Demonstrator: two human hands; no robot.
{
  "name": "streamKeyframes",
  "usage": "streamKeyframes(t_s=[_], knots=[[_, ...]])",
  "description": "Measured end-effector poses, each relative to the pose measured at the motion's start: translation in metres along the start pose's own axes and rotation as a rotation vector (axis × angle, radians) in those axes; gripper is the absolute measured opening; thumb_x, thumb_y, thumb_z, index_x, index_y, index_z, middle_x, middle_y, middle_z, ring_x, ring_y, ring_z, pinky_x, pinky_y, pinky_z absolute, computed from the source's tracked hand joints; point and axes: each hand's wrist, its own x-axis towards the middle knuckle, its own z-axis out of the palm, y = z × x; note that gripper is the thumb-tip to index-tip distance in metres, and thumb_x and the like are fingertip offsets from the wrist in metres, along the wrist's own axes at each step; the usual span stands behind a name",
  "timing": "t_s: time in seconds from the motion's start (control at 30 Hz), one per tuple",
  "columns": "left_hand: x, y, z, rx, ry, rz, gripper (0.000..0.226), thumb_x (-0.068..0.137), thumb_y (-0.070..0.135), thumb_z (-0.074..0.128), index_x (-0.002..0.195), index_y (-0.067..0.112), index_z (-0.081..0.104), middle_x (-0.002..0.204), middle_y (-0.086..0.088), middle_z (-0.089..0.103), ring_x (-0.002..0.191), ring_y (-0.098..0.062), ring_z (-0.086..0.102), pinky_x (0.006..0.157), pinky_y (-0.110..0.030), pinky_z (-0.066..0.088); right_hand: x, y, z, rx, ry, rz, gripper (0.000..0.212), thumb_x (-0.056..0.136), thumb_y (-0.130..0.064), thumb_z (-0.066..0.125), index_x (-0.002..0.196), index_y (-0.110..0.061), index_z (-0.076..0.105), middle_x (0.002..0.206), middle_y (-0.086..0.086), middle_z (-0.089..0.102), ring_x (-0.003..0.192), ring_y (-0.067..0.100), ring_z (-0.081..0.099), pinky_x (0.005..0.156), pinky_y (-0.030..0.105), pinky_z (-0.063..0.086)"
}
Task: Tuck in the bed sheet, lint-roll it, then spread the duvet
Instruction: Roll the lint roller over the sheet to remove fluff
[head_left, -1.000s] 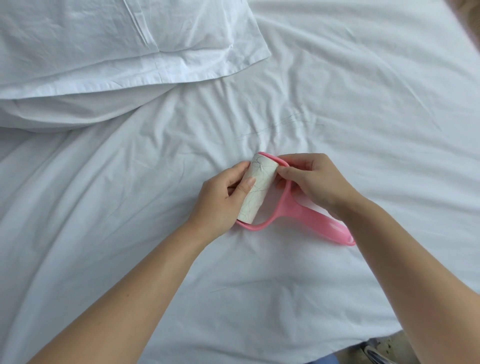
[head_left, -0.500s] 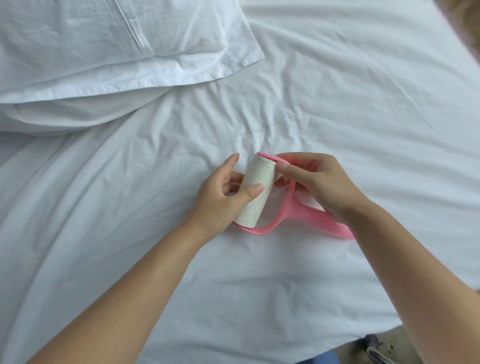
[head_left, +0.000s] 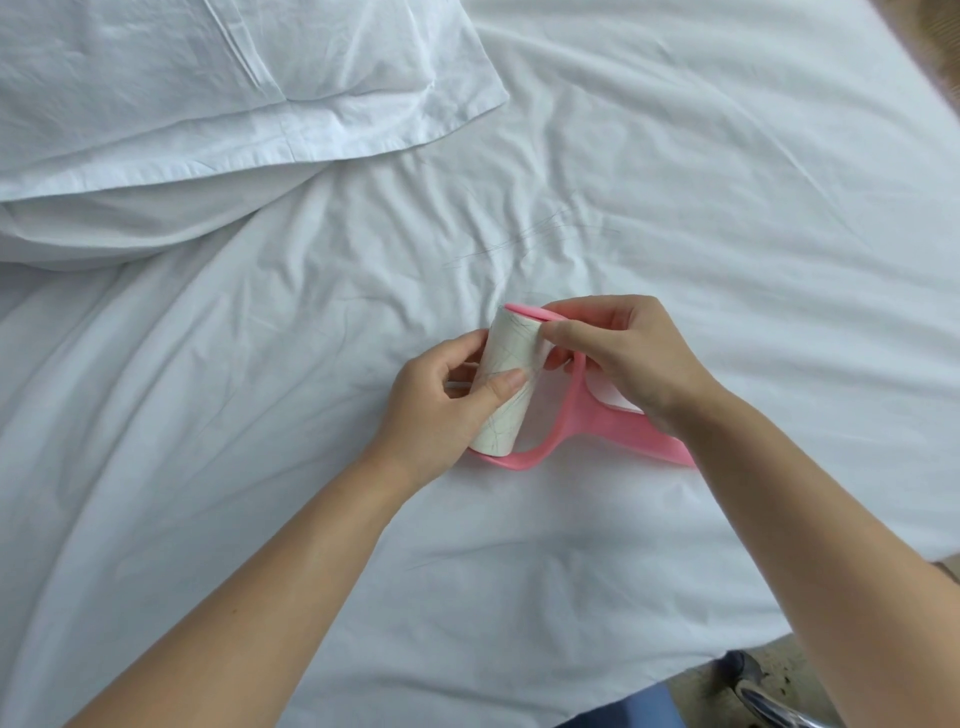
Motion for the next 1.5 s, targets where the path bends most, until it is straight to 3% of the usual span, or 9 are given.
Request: streamKeyframes(t_s=[0.17,0.33,0.43,0.53,0.7,0.87,1.13,1.4,1.5], knots=[[-0.003,-0.001,0.002,-0.03,-0.011,0.008,0.028,0.075,0.031,0.066,0.103,0.035,0.066,0.095,0.006,0.073,0.087,-0.005,0.066,0.079,-0.018,0.052,-0.001,0.005,0.001,-0.016,0.014,0.0,0.021,0.07,-0.01,0.061,0.084,-0.013,0.077,0.066,0.005,0.065,0.066,0.012,0.06,0.067,0.025,0.047],[-0.004,-0.001,0.002,-0.082,-0.033,0.002,0.028,0.077,0.029,0.065,0.105,0.033,0.067,0.102,0.004,0.073,0.097,-0.012,0.067,0.088,-0.028,0.053,-0.002,0.005,-0.004,0.019,-0.04,0.001,0.023,0.083,0.003,0.056,0.093,-0.006,0.075,0.073,0.01,0.064,0.071,0.015,0.059,0.072,0.029,0.044],[-0.004,-0.002,0.0,-0.158,-0.08,-0.012,0.036,0.08,0.026,0.061,0.116,0.024,0.064,0.107,-0.001,0.072,0.102,-0.013,0.066,0.089,-0.027,0.052,-0.002,0.006,-0.006,0.063,-0.071,0.002,0.018,0.084,-0.002,0.061,0.094,-0.007,0.075,0.076,0.011,0.065,0.072,0.016,0.059,0.075,0.031,0.044],[-0.003,-0.005,-0.001,-0.264,-0.126,-0.064,0.057,0.081,0.023,0.055,0.137,0.013,0.048,0.111,-0.005,0.069,0.103,-0.013,0.064,0.084,-0.023,0.051,-0.002,0.008,-0.008,0.075,-0.118,-0.008,0.022,0.077,-0.015,0.065,0.094,-0.011,0.077,0.081,0.011,0.067,0.074,0.017,0.06,0.078,0.033,0.045],[-0.003,-0.005,0.001,-0.382,-0.158,-0.067,0.042,0.085,0.02,0.046,0.124,0.01,0.056,0.109,-0.005,0.069,0.1,-0.014,0.064,0.085,-0.027,0.051,-0.001,0.011,-0.009,0.113,-0.137,-0.014,0.028,0.074,-0.018,0.065,0.098,-0.009,0.076,0.084,0.013,0.067,0.073,0.016,0.06,0.076,0.031,0.045],[-0.004,-0.001,0.002,-0.32,-0.183,-0.036,0.035,0.081,0.021,0.058,0.115,0.018,0.061,0.097,0.005,0.072,0.091,-0.009,0.066,0.076,-0.021,0.051,-0.002,0.011,-0.01,0.11,-0.146,-0.02,0.026,0.075,-0.019,0.065,0.097,-0.01,0.076,0.084,0.014,0.067,0.074,0.017,0.06,0.078,0.034,0.044],[-0.004,0.0,0.0,-0.265,-0.162,-0.011,0.04,0.081,0.019,0.06,0.12,0.016,0.061,0.103,0.005,0.072,0.097,-0.006,0.065,0.079,-0.018,0.05,-0.004,0.005,-0.004,0.072,-0.127,-0.053,0.016,0.087,-0.006,0.064,0.099,-0.005,0.073,0.072,0.002,0.067,0.069,0.013,0.059,0.07,0.023,0.046],[0.002,0.0,0.001,-0.164,-0.104,0.027,0.046,0.073,0.037,0.067,0.118,0.028,0.063,0.109,-0.002,0.071,0.103,-0.016,0.066,0.089,-0.029,0.054,0.003,0.001,-0.002,0.047,-0.088,-0.059,0.011,0.085,-0.008,0.066,0.093,-0.006,0.074,0.068,-0.001,0.067,0.064,0.012,0.059,0.064,0.019,0.047],[0.002,-0.002,0.004,-0.114,-0.073,0.028,0.042,0.077,0.035,0.066,0.117,0.028,0.063,0.107,0.0,0.071,0.101,-0.015,0.066,0.089,-0.034,0.054,0.005,0.001,0.0,0.046,-0.083,-0.062,0.009,0.084,-0.009,0.068,0.09,-0.008,0.074,0.07,0.002,0.066,0.063,0.012,0.057,0.062,0.018,0.047]])
